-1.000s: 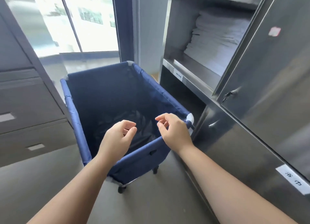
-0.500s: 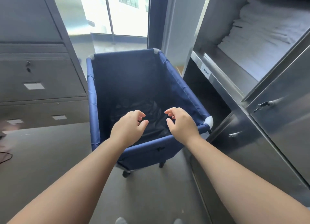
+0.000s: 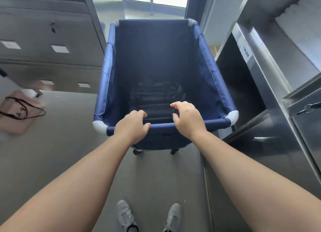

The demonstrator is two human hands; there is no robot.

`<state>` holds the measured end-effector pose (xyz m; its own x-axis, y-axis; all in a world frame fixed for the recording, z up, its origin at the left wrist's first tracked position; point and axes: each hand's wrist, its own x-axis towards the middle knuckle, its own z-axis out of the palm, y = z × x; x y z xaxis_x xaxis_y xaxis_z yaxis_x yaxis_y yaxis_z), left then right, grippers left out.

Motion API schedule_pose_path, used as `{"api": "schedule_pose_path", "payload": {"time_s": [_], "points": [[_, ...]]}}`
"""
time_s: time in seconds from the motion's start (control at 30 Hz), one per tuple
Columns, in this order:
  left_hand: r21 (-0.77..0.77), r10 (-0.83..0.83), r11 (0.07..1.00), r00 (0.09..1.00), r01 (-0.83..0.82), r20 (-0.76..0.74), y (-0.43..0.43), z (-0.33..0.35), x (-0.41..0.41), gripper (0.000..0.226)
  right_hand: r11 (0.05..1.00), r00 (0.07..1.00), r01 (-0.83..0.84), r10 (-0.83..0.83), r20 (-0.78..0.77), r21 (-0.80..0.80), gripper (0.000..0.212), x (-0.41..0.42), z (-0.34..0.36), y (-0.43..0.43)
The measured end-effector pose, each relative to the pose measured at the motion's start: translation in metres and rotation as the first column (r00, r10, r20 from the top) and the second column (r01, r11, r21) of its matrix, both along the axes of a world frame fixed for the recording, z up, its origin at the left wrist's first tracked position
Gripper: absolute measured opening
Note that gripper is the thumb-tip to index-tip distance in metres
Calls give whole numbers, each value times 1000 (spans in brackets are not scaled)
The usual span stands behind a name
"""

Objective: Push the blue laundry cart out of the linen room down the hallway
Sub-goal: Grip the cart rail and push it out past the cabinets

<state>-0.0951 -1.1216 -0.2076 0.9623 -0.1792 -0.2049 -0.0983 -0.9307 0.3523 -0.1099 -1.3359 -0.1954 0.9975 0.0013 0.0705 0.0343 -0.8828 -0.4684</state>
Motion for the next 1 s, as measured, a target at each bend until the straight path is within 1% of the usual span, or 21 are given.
{"api": "schedule_pose_path", "payload": {"time_s": [0.17,0.37,0.47,0.53,0.6,0.67,0.73,0.8,0.93,1.0], "points": [[93,2,996,999,2,-46,5,-34,15,52,988,998,-7,-3,-60,-155,44,3,-45,1],[199,-47,978,994,66,-98,12,-65,35,69,979,980,3,-43,-192,-203,56,12,-78,-3],[242,-59,966,986,96,-159,17,-71,43,76,980,966,-26,-26,-258,-199,61,21,-83,-4],[263,-67,957,976,122,-209,19,-75,45,67,978,946,-82,16,-323,-192,65,25,-85,-4],[285,-84,946,968,152,-235,20,-78,44,48,973,923,-121,37,-382,-198,68,25,-87,-3],[296,-111,938,965,181,-240,21,-79,45,34,962,917,-136,32,-399,-235,69,25,-90,-2],[283,-126,938,960,198,-251,22,-79,47,31,943,920,-151,25,-390,-295,67,26,-93,-1],[279,-134,938,958,204,-252,22,-78,48,30,931,919,-158,17,-394,-329,59,27,-94,0],[308,-145,927,961,215,-236,23,-78,47,32,926,922,-148,3,-387,-347,28,27,-97,2],[318,-146,923,963,215,-228,23,-79,44,33,921,927,-151,6,-374,-359,19,24,-98,2]]}}
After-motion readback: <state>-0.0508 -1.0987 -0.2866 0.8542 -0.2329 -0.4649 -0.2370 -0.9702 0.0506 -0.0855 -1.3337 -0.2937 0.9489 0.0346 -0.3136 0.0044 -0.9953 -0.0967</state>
